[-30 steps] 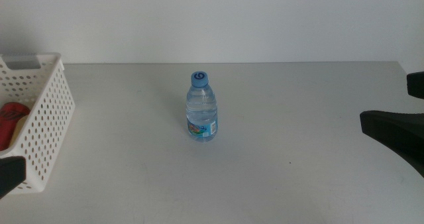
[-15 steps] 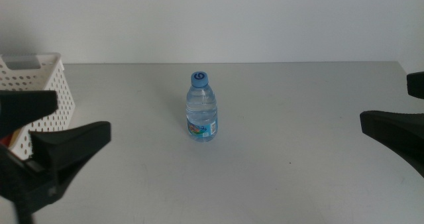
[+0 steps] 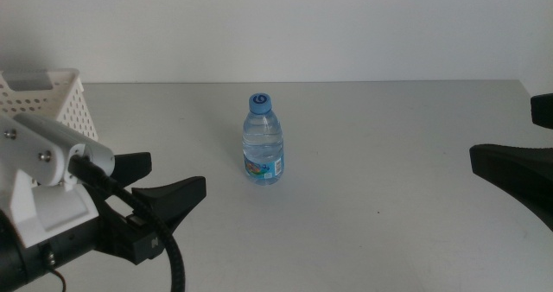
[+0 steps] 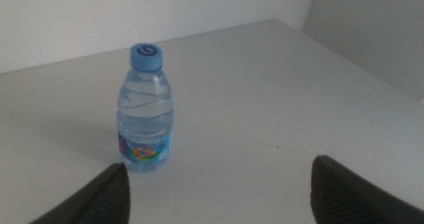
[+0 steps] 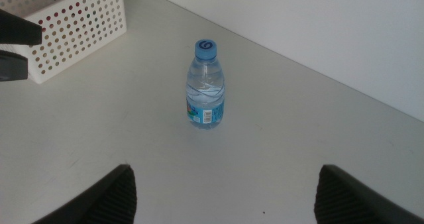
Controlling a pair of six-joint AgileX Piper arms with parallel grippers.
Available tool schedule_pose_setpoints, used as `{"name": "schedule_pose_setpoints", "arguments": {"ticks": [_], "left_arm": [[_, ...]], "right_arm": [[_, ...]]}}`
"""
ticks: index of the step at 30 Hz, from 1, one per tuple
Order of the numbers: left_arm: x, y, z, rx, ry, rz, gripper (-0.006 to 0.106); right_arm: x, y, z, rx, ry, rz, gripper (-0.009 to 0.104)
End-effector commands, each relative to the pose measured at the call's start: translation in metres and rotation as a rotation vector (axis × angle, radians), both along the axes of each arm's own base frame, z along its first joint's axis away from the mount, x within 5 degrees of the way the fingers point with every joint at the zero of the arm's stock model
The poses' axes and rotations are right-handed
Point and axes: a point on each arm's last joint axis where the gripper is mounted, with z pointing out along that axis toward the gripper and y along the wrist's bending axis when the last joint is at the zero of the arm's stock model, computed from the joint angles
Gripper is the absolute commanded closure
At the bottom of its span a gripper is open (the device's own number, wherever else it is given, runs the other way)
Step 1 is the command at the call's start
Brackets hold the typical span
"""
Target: Use arms to grab the bottles and put them into the dustbin to the left of the table.
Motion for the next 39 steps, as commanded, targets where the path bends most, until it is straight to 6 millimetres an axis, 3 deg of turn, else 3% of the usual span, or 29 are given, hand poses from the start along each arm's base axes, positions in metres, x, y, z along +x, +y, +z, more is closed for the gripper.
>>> {"name": "schedule_pose_setpoints", "arguments": {"ticks": [1,15,20,26,31,35,39], "left_arm": [[0.003,-0.002,0.011,-0.058,-0.020,0.005,0.007],[-0.003,-0.010,0.027,-0.071,-0.102,-0.120,0.007],[-0.002,-0.004,0.025,-0.157,0.044,-0.007,0.007],[-0.004,0.008,0.039,-0.044,0.066,0.100,0.007],[-0.011,0.016,0.036,-0.062,0.176,0.188,0.007],[-0.014,0.013,0.037,-0.040,0.062,0.184,0.007],[-0.012,0.000,0.036,-0.116,-0.193,0.130,0.007]], "right_arm": [[0.000,0.000,0.017,0.043,-0.092,0.000,0.021],[0.000,0.000,0.017,0.043,-0.092,0.000,0.021],[0.000,0.000,0.017,0.043,-0.092,0.000,0.021],[0.000,0.000,0.017,0.043,-0.092,0.000,0.021],[0.000,0.000,0.017,0.043,-0.092,0.000,0.021],[0.000,0.000,0.017,0.043,-0.092,0.000,0.021],[0.000,0.000,0.017,0.043,-0.092,0.000,0.021]]}}
